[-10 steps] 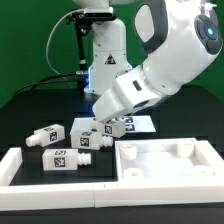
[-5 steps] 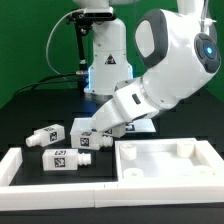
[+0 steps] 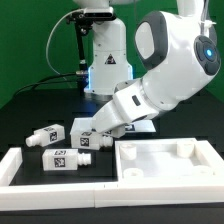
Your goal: Assemble one leg
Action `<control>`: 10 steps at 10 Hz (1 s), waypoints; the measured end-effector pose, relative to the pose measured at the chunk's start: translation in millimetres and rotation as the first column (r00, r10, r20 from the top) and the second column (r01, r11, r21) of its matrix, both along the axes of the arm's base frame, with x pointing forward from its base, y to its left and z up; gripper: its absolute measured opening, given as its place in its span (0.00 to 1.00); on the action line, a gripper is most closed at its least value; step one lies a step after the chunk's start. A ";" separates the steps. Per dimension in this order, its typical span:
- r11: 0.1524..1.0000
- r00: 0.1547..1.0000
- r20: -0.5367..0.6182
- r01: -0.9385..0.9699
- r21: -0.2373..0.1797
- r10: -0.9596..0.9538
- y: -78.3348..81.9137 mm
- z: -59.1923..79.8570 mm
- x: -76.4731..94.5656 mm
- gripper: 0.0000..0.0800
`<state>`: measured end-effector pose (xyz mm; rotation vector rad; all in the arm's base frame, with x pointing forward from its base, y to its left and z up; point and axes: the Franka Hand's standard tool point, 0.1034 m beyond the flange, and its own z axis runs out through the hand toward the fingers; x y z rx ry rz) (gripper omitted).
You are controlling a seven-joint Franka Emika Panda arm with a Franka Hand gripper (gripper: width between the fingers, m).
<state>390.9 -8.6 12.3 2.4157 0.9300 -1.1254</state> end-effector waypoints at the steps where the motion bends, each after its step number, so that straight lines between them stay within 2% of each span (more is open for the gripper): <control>1: 1.000 1.000 0.000 0.000 0.000 0.000 0.1 0.1 0.1 0.36; 2: 1.000 1.000 0.008 0.012 -0.005 -0.012 3.5 1.8 1.3 0.36; 3: 0.994 0.994 0.049 0.101 -0.039 -0.099 19.1 16.5 8.4 0.36; 4: 0.969 0.968 0.106 0.236 -0.078 -0.227 39.2 40.1 24.5 0.36; 5: 0.949 0.946 0.150 0.304 -0.086 -0.289 46.1 54.2 40.7 0.36; 6: 0.929 0.908 0.231 0.369 -0.039 -0.351 47.4 61.4 54.1 0.36; 7: 0.938 0.897 0.282 0.346 0.027 -0.339 48.3 57.4 53.6 0.36; 8: 0.939 0.892 0.299 0.340 0.051 -0.340 49.1 57.2 49.0 0.36; 9: 0.939 0.870 0.355 0.325 0.110 -0.342 54.0 58.3 56.8 0.36; 10: 0.907 0.826 0.377 0.398 0.138 -0.420 69.1 73.1 60.3 0.36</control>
Offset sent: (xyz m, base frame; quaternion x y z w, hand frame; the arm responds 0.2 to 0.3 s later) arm 0.0402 0.0641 0.0683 0.1177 -0.0079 0.2990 0.9469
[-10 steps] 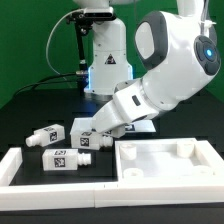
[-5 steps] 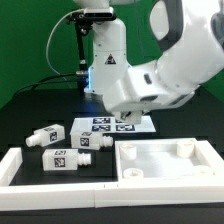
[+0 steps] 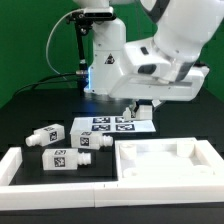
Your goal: Assemble one leg
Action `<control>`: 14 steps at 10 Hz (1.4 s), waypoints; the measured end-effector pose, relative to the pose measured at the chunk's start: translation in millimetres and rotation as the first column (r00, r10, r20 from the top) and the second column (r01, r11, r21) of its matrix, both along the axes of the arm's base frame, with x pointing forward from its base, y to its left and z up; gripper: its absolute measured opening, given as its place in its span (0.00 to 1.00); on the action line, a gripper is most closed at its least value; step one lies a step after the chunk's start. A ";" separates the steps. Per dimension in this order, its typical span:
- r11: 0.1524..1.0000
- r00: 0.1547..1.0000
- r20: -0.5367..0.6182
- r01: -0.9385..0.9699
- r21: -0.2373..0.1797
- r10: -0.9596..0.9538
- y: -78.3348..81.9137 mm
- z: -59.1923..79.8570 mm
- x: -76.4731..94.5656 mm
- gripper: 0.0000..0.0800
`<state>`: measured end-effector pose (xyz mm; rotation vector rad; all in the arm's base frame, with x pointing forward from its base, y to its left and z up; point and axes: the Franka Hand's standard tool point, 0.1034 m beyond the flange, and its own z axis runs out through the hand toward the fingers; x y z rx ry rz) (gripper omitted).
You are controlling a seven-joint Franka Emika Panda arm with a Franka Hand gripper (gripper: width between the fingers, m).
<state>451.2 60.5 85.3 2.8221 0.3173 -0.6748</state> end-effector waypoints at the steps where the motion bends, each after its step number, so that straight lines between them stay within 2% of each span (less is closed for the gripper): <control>1: 0.996 0.997 0.040 0.057 0.069 -0.060 16.9 25.3 22.7 0.36; 2: 0.988 0.987 0.136 0.067 0.140 -0.086 16.2 48.9 47.8 0.36; 3: 0.987 0.975 0.207 0.054 0.151 -0.085 12.6 48.3 47.2 0.36; 4: 0.985 0.961 0.266 0.035 0.169 -0.080 14.9 40.3 44.7 0.36; 5: 0.982 0.938 0.336 0.018 0.190 -0.083 16.4 43.0 49.4 0.36; 6: 0.978 0.907 0.412 -0.004 0.210 -0.084 20.6 44.3 58.9 0.36; 7: 0.972 0.853 0.516 -0.047 0.230 -0.081 29.4 47.7 79.1 0.36; 9: 0.965 0.773 0.631 -0.107 0.241 -0.071 31.9 67.2 107.4 0.36; 12: 0.953 0.638 0.766 -0.172 0.248 -0.084 32.2 62.8 104.8 0.36; 13: 0.953 0.620 0.781 -0.183 0.242 -0.079 29.7 61.0 106.9 0.36; 14: 0.955 0.615 0.787 -0.198 0.221 -0.054 13.1 61.0 118.7 0.36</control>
Offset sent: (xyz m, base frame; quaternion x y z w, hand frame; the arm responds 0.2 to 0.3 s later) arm 0.0000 0.0000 0.0000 0.0000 0.1938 0.0000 0.9810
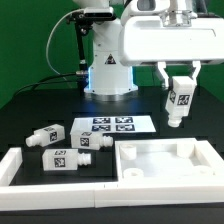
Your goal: Assemble one leg
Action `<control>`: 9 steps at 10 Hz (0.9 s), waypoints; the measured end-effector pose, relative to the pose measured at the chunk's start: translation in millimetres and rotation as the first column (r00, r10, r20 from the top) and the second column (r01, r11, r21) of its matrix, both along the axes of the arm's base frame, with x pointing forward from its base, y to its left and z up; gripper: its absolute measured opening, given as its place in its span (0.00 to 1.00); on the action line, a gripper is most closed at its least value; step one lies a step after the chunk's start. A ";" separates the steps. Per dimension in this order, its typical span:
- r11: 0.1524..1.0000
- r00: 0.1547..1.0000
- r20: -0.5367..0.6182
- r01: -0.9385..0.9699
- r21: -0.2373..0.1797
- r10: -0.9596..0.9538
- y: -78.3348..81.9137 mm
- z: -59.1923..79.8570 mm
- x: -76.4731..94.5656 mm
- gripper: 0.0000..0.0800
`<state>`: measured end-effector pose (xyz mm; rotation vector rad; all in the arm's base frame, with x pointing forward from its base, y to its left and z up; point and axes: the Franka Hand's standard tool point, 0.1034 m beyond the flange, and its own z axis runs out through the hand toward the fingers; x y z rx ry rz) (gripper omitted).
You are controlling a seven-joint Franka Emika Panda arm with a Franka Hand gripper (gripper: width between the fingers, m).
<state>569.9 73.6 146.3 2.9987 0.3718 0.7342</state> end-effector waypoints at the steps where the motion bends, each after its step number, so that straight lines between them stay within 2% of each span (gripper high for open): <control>1: 1.000 1.000 0.023 -0.008 -0.004 0.008 -16.6 9.1 23.4 0.36; 2: 1.000 0.998 0.068 -0.009 0.023 0.007 -9.9 14.6 40.3 0.36; 3: 0.999 0.996 0.083 -0.021 0.033 0.018 -0.7 13.4 43.9 0.36; 5: 0.999 0.997 0.079 -0.023 0.028 0.021 -2.8 12.2 43.2 0.36; 6: 0.999 0.996 0.083 -0.016 0.041 0.012 4.0 11.0 43.0 0.36; 7: 0.998 0.996 0.087 -0.026 0.053 0.021 19.6 5.7 43.6 0.36; 9: 0.996 0.991 0.133 -0.017 0.088 0.006 39.5 1.7 54.8 0.36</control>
Offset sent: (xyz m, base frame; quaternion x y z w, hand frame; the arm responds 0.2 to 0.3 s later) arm 0.0000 0.0000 0.0000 0.0000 0.0000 0.0000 1.0000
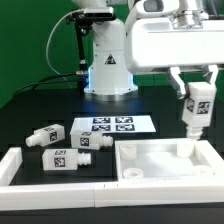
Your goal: Assemble one leg
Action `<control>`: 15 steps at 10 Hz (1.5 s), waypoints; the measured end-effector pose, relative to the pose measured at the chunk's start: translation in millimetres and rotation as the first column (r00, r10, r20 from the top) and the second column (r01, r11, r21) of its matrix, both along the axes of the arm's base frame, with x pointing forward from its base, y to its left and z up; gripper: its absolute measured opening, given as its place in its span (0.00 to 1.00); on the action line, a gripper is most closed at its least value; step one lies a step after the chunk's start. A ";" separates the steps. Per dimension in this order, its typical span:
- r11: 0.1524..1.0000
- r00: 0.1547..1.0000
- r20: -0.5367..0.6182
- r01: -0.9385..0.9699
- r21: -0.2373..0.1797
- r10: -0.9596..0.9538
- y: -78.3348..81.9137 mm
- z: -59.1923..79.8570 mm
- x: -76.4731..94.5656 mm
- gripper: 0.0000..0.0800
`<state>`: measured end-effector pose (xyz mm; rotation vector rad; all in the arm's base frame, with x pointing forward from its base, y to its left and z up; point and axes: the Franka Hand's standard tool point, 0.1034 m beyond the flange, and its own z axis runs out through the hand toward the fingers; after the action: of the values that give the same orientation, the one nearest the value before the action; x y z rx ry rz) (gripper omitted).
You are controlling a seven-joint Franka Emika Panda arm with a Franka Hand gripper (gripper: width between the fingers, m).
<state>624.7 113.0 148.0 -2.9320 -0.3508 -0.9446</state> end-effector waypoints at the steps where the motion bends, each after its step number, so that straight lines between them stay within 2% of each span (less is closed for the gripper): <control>1: 1.000 1.000 0.005 -0.006 -0.002 0.006 4.3 -3.3 -1.2 0.36; 5: 1.000 1.000 0.000 -0.008 -0.008 0.008 1.1 -5.0 -1.2 0.36; 7: 1.000 1.000 0.020 0.003 -0.002 -0.003 -5.2 -22.1 1.1 0.36; 8: 1.000 1.000 0.021 -0.001 0.003 0.000 0.3 -28.6 0.1 0.36; 12: 1.000 1.000 -0.002 -0.003 0.000 0.003 1.4 -45.7 -4.4 0.36; 15: 1.000 1.000 -0.008 -0.001 -0.002 0.001 -0.7 -50.9 -4.6 0.36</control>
Offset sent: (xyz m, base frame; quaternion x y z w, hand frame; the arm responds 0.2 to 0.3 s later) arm 0.0000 0.0000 0.0000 0.0000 0.0000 0.0000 1.0000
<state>620.1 112.4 97.1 -2.9362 -0.3523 -0.9323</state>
